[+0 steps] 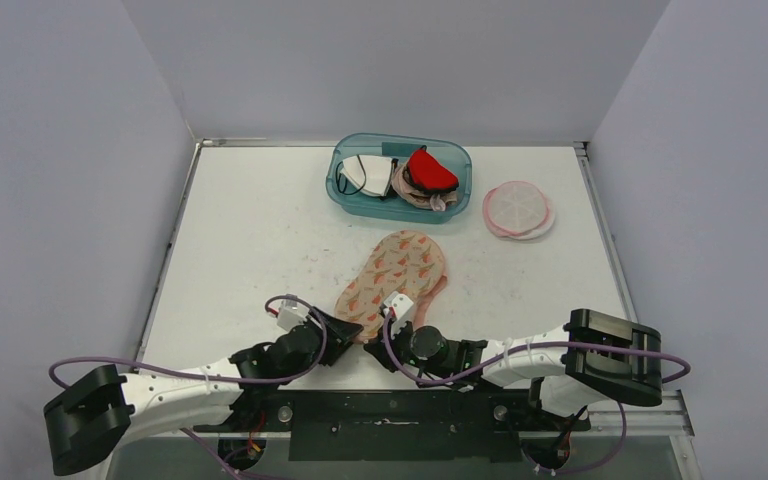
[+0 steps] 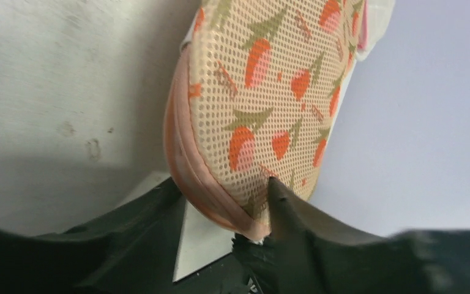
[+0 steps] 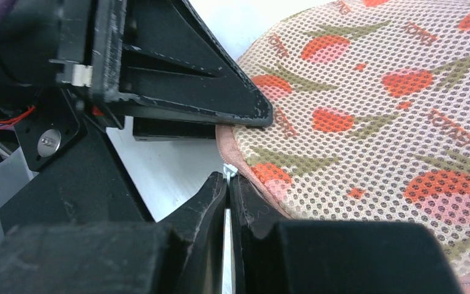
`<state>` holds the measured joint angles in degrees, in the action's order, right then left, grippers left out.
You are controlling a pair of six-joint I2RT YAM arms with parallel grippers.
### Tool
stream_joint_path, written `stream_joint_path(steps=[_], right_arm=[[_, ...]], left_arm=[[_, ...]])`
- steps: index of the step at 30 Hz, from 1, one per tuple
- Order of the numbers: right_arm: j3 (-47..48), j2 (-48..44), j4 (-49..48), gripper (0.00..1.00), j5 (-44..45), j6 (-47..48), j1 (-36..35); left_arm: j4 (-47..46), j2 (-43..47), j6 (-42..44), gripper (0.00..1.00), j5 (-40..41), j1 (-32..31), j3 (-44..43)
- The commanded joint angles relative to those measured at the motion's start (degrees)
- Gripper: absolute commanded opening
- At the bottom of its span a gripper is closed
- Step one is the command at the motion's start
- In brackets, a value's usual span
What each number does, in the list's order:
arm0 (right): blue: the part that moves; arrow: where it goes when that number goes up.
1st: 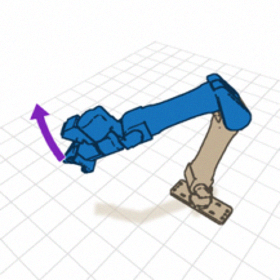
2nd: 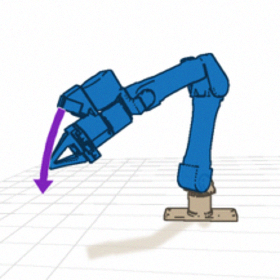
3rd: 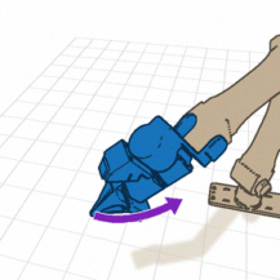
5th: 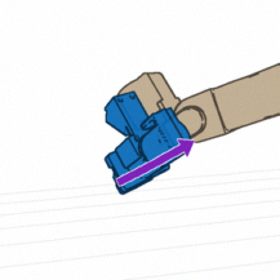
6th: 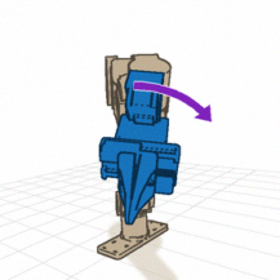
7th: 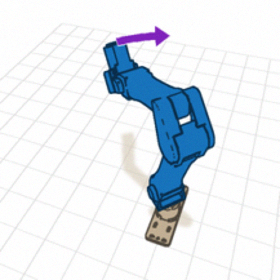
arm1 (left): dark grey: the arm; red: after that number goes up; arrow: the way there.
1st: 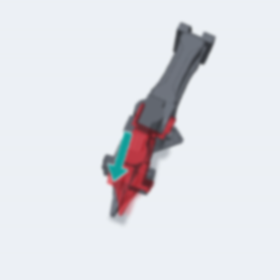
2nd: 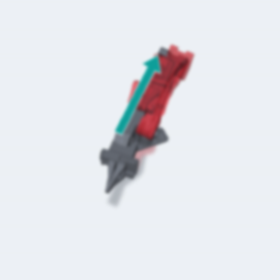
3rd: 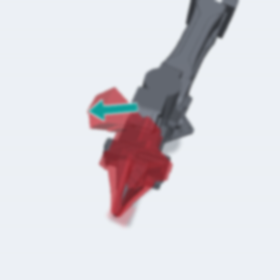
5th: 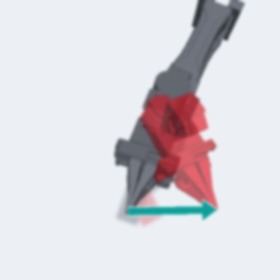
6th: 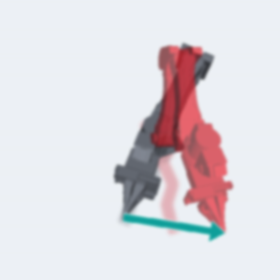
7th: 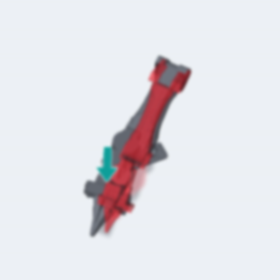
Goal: Unzip the laundry bag and remove the bra
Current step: Unzip the laundry bag at the center of the board.
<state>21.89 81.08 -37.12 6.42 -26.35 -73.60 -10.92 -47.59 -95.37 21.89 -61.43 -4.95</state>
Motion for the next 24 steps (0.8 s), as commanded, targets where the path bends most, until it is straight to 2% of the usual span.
stream_joint_path(steps=[1,4,7,14,24], right_arm=[[0.9,-0.5,-5.2,0.05,-1.1,0.9,-0.5],[0.9,-1.1,-3.7,0.05,-0.4,0.9,-0.6],[0.7,-2.6,-1.7,0.05,0.6,0.9,-0.7],[0.1,-7.5,5.7,0.05,4.4,-0.1,-0.8],[-3.0,-14.9,14.8,0.05,12.6,-2.7,-0.8]], left_arm=[[-2.3,-1.9,-2.4,0.39,4.6,-0.1,0.0],[-2.1,-2.5,-2.4,0.17,5.0,0.4,0.0],[-1.0,-2.1,-2.3,0.01,5.0,1.3,0.0],[1.7,-0.2,-0.1,0.00,4.9,3.2,-0.4],[5.8,-3.0,15.6,0.00,-2.8,9.9,-6.5]])
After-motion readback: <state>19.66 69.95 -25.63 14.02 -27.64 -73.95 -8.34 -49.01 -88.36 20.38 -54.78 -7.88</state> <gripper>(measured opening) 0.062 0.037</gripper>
